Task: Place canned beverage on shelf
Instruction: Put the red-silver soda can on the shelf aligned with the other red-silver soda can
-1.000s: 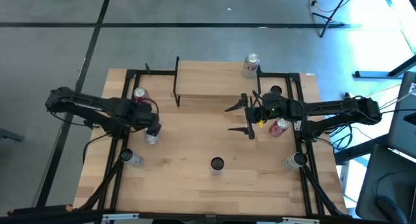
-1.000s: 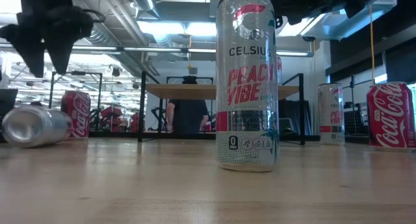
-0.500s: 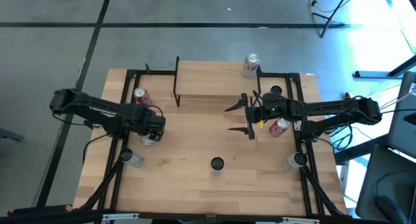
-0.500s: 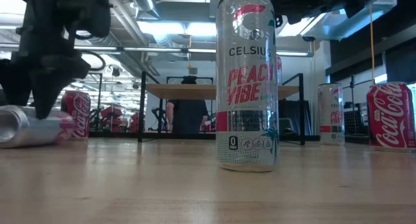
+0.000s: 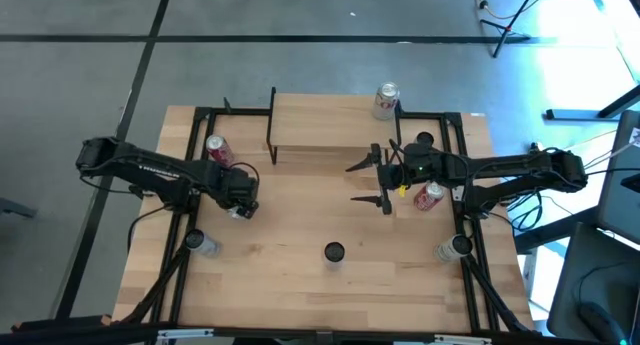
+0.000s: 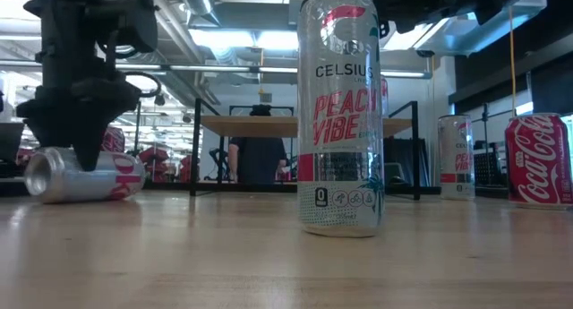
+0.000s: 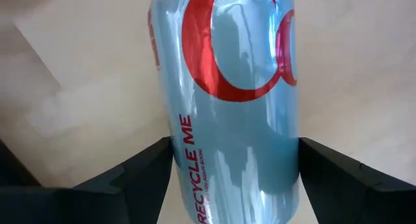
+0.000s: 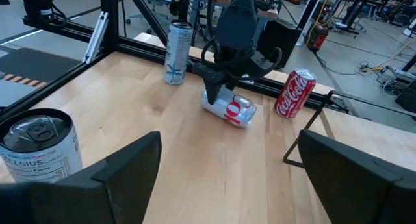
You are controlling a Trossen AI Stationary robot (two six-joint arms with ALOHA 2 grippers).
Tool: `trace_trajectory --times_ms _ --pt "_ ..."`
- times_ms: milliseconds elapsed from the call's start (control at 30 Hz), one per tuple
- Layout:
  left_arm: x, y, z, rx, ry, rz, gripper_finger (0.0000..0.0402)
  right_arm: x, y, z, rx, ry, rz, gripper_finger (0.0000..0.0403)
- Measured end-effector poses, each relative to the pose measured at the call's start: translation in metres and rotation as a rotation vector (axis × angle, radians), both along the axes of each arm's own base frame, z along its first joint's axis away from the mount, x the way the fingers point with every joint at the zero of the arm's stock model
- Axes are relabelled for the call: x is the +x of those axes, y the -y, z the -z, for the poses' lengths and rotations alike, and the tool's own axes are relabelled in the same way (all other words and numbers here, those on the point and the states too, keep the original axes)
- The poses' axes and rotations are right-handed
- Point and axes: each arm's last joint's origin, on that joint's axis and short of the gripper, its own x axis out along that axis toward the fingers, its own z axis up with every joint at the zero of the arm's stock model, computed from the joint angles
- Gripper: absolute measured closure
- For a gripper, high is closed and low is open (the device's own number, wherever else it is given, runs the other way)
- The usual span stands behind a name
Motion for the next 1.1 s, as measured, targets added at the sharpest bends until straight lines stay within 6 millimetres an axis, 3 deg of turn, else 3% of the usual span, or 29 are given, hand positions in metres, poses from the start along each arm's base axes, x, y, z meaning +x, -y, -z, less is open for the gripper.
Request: trace_trajectory --times_ms 700,967,1100 --pt "0.007 -0.002 -0.002 0.043 0.026 0.013 0.0111 0.000 0.000 0.000 0.001 -0.003 0.000 0.0054" --pt "0.003 -0.006 0.011 0.034 0.017 0.040 0.0052 0.000 0.000 0.000 0.001 -0.004 0.000 0.0054" --pt "0.005 -0.006 0.010 0.033 0.037 0.030 0.0045 0.000 0.000 0.000 0.001 -0.003 0.000 0.0054"
